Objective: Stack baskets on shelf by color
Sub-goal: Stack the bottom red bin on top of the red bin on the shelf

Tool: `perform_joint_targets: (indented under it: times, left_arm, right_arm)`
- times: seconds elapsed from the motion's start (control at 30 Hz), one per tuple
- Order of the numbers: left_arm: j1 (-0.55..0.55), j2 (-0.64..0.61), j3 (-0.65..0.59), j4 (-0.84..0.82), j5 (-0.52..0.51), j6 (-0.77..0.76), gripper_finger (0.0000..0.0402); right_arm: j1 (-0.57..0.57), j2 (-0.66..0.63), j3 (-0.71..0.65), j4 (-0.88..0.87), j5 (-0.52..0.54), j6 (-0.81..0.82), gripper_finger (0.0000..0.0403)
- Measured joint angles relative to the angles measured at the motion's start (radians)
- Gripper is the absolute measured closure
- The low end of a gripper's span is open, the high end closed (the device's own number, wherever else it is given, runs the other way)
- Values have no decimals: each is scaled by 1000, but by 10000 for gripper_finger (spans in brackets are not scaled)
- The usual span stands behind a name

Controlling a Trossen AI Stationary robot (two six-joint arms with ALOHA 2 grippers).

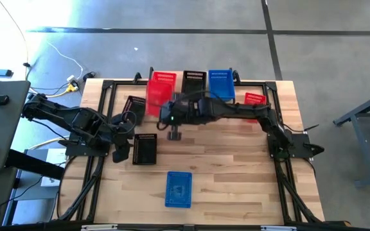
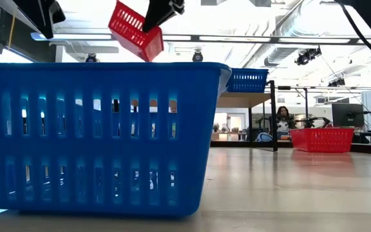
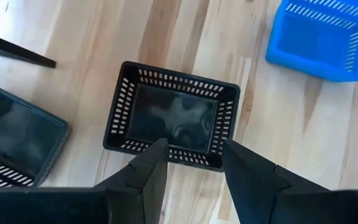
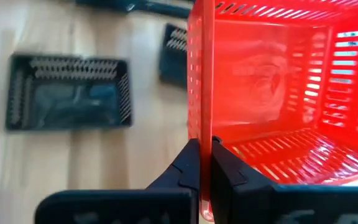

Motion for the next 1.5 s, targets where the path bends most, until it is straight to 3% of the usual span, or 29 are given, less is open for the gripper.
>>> perform_joint_targets:
  times: [0.27, 0.6, 1.5]
  left_arm:
    - [22, 0, 0, 0, 0, -3, 259]
    - [52, 0, 0, 0, -4, 0, 259]
    - [105, 0, 0, 0, -4, 1, 259]
  right_arm:
    - [-105, 0, 0, 50, -5, -2, 403]
    - [-199, 2, -16, 61, -96, -25, 403]
    - [-214, 28, -17, 30, -92, -101, 403]
